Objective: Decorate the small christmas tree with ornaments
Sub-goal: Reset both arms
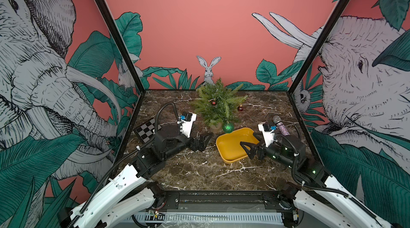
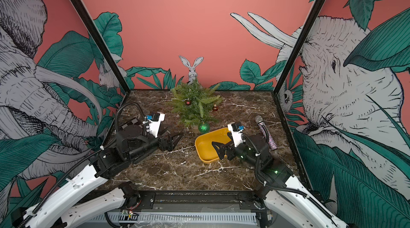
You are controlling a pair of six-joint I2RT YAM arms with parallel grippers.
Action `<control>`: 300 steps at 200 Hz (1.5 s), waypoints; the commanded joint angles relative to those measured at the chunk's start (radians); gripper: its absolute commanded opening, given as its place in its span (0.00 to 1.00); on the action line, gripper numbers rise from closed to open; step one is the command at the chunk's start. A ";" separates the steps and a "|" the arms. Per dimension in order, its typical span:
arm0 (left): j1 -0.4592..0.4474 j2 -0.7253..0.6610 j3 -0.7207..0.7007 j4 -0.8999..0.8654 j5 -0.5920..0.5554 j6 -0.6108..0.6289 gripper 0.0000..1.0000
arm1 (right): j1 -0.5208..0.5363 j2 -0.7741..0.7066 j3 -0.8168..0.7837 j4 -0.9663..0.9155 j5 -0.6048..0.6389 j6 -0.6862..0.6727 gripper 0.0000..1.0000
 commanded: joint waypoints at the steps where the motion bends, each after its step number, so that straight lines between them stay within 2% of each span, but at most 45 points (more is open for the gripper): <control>1: 0.004 -0.033 -0.055 -0.068 -0.079 -0.051 0.99 | 0.009 -0.038 -0.024 -0.048 0.033 -0.013 0.99; 36: 0.004 -0.074 -0.126 -0.081 -0.223 -0.097 0.99 | 0.009 -0.119 -0.086 -0.099 0.186 0.026 0.99; 65: 0.014 -0.004 -0.123 -0.175 -0.395 -0.166 0.99 | 0.007 -0.131 -0.114 -0.111 0.339 0.064 0.99; 101: 0.115 0.090 -0.162 -0.152 -0.423 -0.254 0.99 | -0.014 -0.048 -0.139 -0.097 0.588 0.059 0.99; 128: 0.209 0.187 -0.137 -0.157 -0.534 -0.249 0.99 | -0.092 0.057 -0.144 0.035 0.707 0.013 0.99; 151: 0.269 0.268 -0.104 -0.127 -0.658 -0.135 0.99 | -0.249 0.172 -0.129 0.131 0.772 0.020 0.99; 174: 0.329 0.311 -0.154 0.077 -0.793 0.051 0.99 | -0.402 0.312 -0.114 0.218 0.835 -0.002 0.99; 198: 0.433 0.367 -0.234 0.331 -0.791 0.199 0.99 | -0.465 0.461 -0.187 0.499 0.901 -0.127 0.99; 210: 0.482 0.425 -0.232 0.357 -0.778 0.214 0.99 | -0.488 0.533 -0.189 0.554 0.915 -0.150 0.99; 219: 0.510 0.477 -0.224 0.407 -0.770 0.272 0.99 | -0.511 0.592 -0.202 0.624 0.927 -0.164 0.99; 226: 0.520 0.506 -0.196 0.385 -0.775 0.284 1.00 | -0.531 0.637 -0.220 0.697 0.923 -0.173 1.00; 242: 0.562 0.572 -0.221 0.558 -0.777 0.385 0.99 | -0.563 0.716 -0.245 0.810 0.884 -0.179 1.00; 265: 0.681 0.690 -0.237 0.604 -0.672 0.294 0.99 | -0.583 0.781 -0.279 1.007 0.817 -0.232 1.00; 269: 0.688 0.702 -0.246 0.660 -0.660 0.319 0.99 | -0.586 0.790 -0.293 1.064 0.803 -0.251 1.00; 277: 0.689 0.704 -0.244 0.663 -0.628 0.333 0.99 | -0.594 0.812 -0.319 1.158 0.798 -0.263 0.99; 293: 0.689 0.725 -0.279 0.818 -0.578 0.395 0.99 | -0.631 0.883 -0.353 1.299 0.670 -0.276 0.99; 300: 0.690 0.733 -0.272 0.824 -0.568 0.411 0.99 | -0.634 0.886 -0.349 1.280 0.605 -0.291 0.99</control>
